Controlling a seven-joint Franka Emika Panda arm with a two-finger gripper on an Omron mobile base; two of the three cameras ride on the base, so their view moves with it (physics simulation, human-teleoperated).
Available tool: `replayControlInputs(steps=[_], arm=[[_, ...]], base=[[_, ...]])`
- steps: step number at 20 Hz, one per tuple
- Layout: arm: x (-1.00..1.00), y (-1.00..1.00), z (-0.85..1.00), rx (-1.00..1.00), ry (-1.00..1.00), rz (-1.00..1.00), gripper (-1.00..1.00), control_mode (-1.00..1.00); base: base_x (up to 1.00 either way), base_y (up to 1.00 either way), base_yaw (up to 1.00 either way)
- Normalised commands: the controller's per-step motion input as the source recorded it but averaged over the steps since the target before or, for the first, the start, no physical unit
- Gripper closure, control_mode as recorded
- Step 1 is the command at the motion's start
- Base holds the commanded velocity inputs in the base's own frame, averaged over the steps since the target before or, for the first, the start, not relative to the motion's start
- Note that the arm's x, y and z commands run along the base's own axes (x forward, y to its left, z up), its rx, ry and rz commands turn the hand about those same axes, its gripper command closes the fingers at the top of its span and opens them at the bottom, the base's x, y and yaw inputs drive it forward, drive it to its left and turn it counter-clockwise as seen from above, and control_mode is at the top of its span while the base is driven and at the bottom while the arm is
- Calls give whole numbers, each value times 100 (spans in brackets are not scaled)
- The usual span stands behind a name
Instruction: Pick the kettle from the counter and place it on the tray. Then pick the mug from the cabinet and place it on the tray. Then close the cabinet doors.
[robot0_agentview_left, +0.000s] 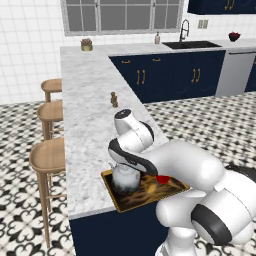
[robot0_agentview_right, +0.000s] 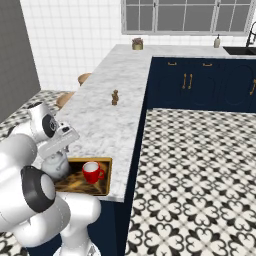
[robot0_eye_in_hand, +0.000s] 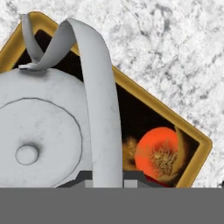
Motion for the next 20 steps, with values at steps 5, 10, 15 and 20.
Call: replayControlInputs(steps=[5, 10, 15, 20], arm=[[-1, 0, -26, -3, 3, -5, 100, -100], [0, 0, -22, 0, 0, -3, 100, -100], [-4, 0, -17, 0, 0, -2, 100, -100], [-10, 0, -7, 0, 0, -1, -100, -100]], base=[[0, 0, 0], [0, 0, 0], [0, 0, 0], [0, 0, 0]])
